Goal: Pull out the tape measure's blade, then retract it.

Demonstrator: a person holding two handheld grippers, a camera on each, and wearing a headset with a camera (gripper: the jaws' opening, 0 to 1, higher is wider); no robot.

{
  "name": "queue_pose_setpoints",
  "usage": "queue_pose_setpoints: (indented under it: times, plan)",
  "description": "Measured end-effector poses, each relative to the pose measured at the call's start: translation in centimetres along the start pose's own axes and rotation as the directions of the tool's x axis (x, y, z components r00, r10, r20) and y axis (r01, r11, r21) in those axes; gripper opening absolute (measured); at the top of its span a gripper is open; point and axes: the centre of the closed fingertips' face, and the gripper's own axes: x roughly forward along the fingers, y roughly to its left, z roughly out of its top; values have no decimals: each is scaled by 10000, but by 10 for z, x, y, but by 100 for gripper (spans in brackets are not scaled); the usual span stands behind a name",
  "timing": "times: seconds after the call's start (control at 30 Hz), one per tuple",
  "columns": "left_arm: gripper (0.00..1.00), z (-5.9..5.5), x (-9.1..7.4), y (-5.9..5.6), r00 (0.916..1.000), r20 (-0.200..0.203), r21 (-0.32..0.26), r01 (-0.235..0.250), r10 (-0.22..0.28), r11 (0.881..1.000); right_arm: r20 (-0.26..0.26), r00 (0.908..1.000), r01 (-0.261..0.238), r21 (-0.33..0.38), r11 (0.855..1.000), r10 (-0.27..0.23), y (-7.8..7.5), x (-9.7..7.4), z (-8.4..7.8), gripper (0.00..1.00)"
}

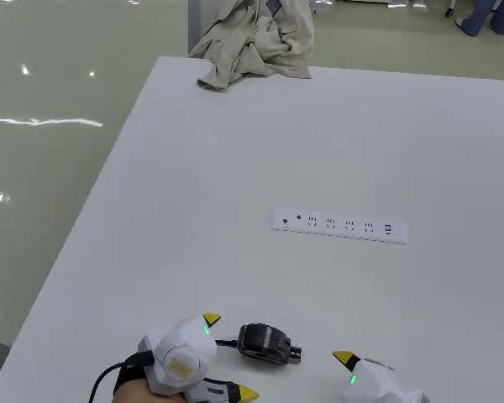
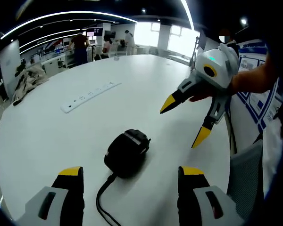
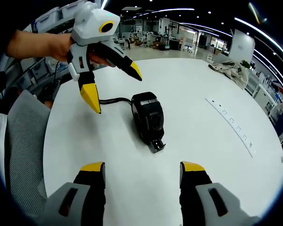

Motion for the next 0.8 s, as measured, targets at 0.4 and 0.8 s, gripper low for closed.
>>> queue_pose_setpoints:
  times: [0.4, 0.8]
  plan:
    - [74, 6, 16, 7, 9995, -218, 909, 251, -232, 9955, -106, 9995, -288, -408, 9988, 284, -8, 15, 3, 60]
    - [70, 2, 32, 5, 9968, -522, 1590, 680, -604, 9849, -224, 9976, -675, -937, 9933, 657, -13, 29, 1, 54]
